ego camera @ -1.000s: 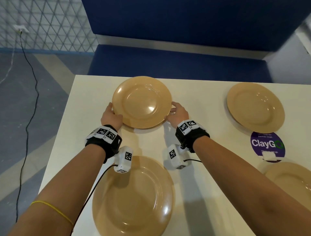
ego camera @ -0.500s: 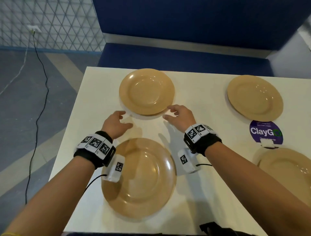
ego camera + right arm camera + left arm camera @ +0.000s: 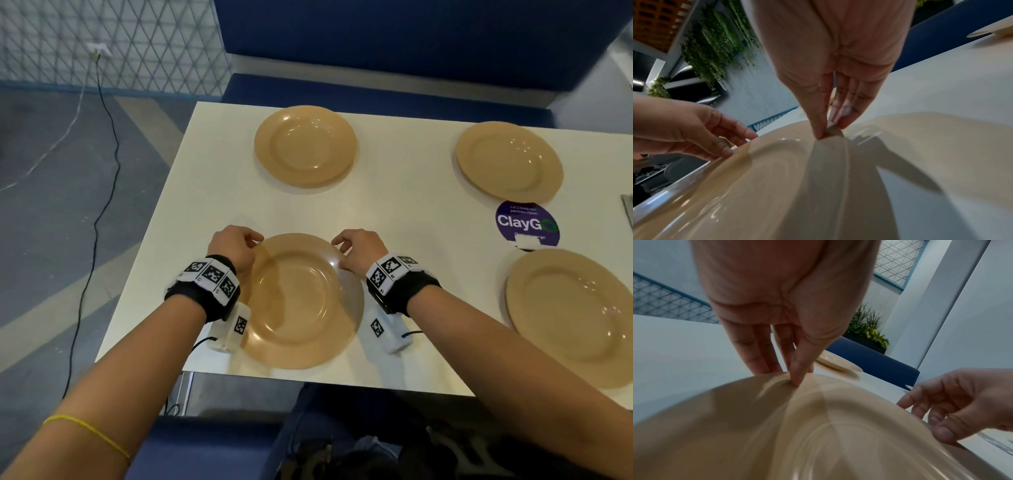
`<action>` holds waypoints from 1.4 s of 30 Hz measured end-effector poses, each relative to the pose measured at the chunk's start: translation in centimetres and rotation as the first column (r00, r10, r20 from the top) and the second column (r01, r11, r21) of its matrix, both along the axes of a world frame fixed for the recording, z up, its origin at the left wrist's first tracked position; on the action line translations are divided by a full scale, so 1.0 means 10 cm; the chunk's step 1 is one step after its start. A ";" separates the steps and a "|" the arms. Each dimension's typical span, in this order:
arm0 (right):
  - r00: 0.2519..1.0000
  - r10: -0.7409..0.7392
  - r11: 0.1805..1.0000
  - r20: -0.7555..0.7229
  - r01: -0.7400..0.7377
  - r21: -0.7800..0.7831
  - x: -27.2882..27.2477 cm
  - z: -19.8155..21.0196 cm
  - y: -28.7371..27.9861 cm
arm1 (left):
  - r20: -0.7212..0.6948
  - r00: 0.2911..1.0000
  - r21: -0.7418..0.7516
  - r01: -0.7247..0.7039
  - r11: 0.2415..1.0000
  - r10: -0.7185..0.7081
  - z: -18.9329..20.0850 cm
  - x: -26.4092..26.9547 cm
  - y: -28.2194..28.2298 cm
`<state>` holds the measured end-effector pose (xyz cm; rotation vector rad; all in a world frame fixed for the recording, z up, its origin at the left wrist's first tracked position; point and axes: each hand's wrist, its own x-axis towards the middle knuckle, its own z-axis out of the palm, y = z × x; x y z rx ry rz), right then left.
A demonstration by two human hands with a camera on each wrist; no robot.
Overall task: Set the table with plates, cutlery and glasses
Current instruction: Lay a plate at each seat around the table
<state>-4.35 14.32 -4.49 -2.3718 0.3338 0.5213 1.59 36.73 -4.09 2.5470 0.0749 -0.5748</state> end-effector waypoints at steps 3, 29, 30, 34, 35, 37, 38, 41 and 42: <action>1.000 -0.002 1.000 0.003 0.002 -0.006 -0.06 -0.03 -0.01 | 0.001 1.000 -0.003 -0.013 1.000 0.013 -0.03 -0.07 0.02; 0.985 -0.128 0.992 0.115 0.125 0.032 -0.03 0.29 -0.56 | 0.076 0.991 -0.202 0.122 0.972 -0.109 0.29 -0.07 -0.99; 0.982 -0.144 0.990 0.121 0.142 0.025 -0.06 0.33 -0.69 | 0.070 0.988 -0.215 0.150 0.965 -0.138 0.30 -0.10 -1.16; 0.967 -0.223 0.974 0.124 0.226 -0.012 -0.23 0.39 -1.34 | 0.044 0.962 -0.242 0.270 0.932 -0.268 0.31 -0.30 -1.92; 0.963 -0.241 0.970 0.121 0.244 -0.017 -0.29 0.39 -1.54 | 0.040 0.954 -0.244 0.297 0.923 -0.296 0.30 -0.35 -2.15; 0.959 -0.262 0.963 0.111 0.267 -0.025 -0.39 0.38 -1.85 | 0.029 0.945 -0.254 0.322 0.912 -0.326 0.28 -0.46 -2.48; 0.957 -0.270 0.961 0.106 0.275 -0.030 -0.47 0.36 -2.07 | 0.020 0.943 -0.263 0.327 0.908 -0.333 0.25 -0.53 -2.70; 0.953 -0.290 0.954 0.089 0.295 -0.049 -0.71 0.34 -2.69 | -0.017 0.936 -0.272 0.335 0.902 -0.353 0.20 -0.76 -3.27; 0.952 -0.295 0.952 0.087 0.301 -0.060 -0.79 0.33 -2.88 | -0.026 0.934 -0.269 0.336 0.903 -0.355 0.18 -0.84 -3.43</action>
